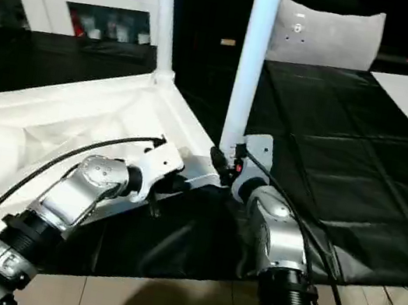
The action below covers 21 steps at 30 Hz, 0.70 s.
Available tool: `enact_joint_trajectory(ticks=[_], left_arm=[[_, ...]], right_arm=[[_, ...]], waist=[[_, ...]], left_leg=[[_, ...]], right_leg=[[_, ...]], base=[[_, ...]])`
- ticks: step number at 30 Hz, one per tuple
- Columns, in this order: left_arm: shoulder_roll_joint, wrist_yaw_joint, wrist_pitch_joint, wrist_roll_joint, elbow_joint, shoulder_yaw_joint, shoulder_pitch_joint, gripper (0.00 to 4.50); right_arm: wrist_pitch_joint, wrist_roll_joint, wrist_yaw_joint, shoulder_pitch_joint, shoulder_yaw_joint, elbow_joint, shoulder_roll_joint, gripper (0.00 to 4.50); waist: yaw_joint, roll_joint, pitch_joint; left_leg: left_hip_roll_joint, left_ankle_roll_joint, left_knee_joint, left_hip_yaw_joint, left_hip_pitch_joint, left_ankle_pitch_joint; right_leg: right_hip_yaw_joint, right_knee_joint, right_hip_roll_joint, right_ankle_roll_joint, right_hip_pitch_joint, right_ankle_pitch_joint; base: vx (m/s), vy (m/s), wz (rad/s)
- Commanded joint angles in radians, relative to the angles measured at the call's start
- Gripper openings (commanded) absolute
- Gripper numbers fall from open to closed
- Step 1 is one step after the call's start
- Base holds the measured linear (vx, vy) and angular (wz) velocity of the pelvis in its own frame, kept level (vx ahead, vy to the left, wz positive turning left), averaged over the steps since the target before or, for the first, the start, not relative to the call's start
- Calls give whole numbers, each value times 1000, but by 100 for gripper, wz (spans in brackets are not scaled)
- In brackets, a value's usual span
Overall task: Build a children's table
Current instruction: Rotate leg to tighten
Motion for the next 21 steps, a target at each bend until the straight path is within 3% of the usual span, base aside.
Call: enact_joint_trajectory(ticks=[1,3,4,5,7,9,13,17,19,21], left_arm=[[-10,-27,-39,0,-31,-47,-31,0],[10,-32,-55,2,-17,-32,-31,0],[23,-41,-66,-1,-11,-24,-29,0],[50,-63,-96,-6,-2,-17,-26,0],[60,-72,-110,-6,2,-16,-25,0],[98,-112,-148,-18,21,-9,-24,0],[166,-235,-233,-47,29,-19,-12,0],[228,-379,-346,-79,19,-51,7,0],[242,-407,-354,-82,14,-60,10,0],[268,-469,-397,-88,16,-82,10,0]], right_arm=[[-14,7,62,19,62,36,10,310],[-39,18,107,29,56,24,-19,321],[-48,26,149,41,55,4,-43,328],[-57,37,219,59,58,-28,-81,333],[-59,41,244,66,60,-39,-94,353],[-72,45,351,94,80,-93,-176,368],[-117,60,512,113,89,-134,-295,368],[-139,76,644,117,107,-149,-370,368],[-140,80,674,116,114,-150,-385,368],[-125,94,757,110,141,-153,-421,368]], waist=[[6,1,-62],[10,1,-62],[11,6,-61],[13,2,-62],[19,4,-63],[24,1,-61],[26,-1,-58],[31,-3,-59],[34,-2,-59],[48,-1,-59]], left_leg=[[3,70,-68,13,-20,-189],[3,76,-68,13,-22,-185],[3,77,-68,13,-21,-186],[3,81,-68,13,-21,-184],[5,91,-68,12,-21,-176],[5,94,-67,15,-20,-184],[4,97,-68,14,-19,-212],[8,100,-68,13,-18,-206],[11,104,-69,13,-19,-195],[14,101,-68,16,-16,-189]], right_leg=[[40,-77,-45,-122,65,-370],[40,-74,-45,-132,67,-355],[41,-73,-44,-135,66,-354],[41,-74,-43,-132,69,-347],[43,-71,-45,-140,69,-332],[44,-71,-44,-138,68,-341],[42,-78,-45,-119,67,-407],[43,-76,-46,-127,65,-406],[46,-71,-47,-136,65,-384],[47,-67,-46,-157,64,-359]], base=[[0,0,0],[0,0,0],[0,0,0],[0,0,0],[0,0,0],[0,0,0],[0,0,0],[0,0,0],[0,0,0],[0,0,0]])
